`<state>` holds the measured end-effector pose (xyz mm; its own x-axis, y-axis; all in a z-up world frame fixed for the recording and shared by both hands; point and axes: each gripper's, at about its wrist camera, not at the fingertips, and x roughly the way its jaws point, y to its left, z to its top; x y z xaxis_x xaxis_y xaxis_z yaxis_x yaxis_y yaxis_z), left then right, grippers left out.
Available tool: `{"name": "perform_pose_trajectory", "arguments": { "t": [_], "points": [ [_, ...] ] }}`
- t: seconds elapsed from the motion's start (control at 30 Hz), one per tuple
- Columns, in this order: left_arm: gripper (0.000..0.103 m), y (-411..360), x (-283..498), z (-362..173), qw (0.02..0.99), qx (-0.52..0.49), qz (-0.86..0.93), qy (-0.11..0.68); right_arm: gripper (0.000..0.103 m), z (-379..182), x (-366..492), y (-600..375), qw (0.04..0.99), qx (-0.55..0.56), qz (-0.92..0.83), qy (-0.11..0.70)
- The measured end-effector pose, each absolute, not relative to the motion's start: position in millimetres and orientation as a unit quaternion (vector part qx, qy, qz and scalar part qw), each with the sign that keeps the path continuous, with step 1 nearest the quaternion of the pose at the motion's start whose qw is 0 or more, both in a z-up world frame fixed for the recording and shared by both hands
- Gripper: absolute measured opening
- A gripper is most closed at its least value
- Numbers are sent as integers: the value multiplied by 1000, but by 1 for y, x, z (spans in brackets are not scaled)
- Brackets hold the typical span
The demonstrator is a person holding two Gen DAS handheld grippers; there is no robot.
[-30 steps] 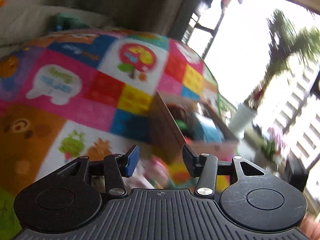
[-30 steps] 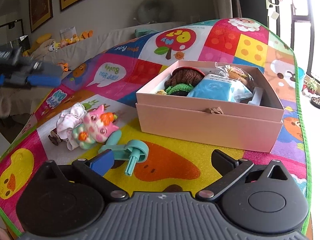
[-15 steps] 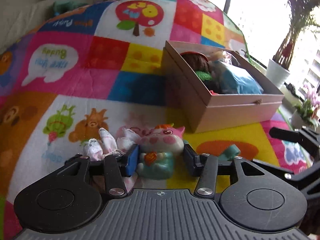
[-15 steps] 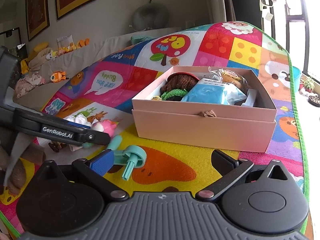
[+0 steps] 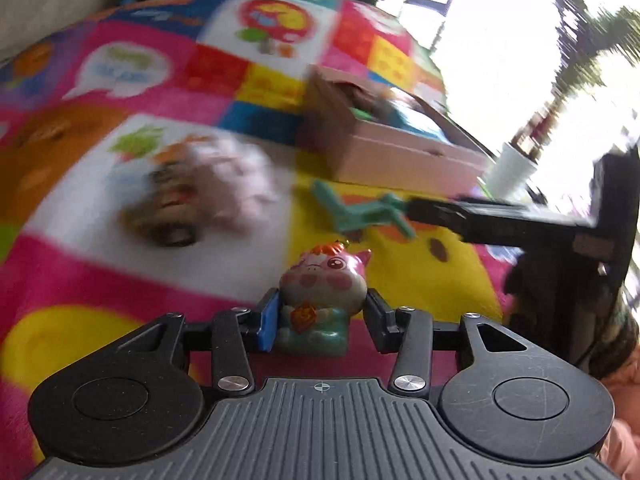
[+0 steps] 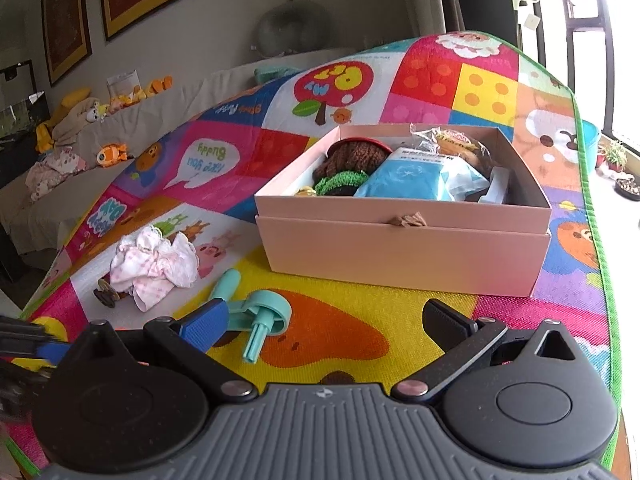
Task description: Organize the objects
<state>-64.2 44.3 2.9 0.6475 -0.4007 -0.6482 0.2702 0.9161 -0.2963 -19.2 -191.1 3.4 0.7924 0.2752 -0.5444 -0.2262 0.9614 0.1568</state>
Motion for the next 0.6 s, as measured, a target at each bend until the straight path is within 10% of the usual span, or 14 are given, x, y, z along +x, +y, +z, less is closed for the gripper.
{"name": "perform_pose_trajectory", "arguments": {
  "t": [0.47,0.6],
  "points": [
    [49,83,-63,1,920,-112,-120,355,101,30,-15,-130,929,-8,205,309],
    [49,87,-75,1,921,-109,-121,354,77,58,1,-82,885,23,328,330]
  ]
}}
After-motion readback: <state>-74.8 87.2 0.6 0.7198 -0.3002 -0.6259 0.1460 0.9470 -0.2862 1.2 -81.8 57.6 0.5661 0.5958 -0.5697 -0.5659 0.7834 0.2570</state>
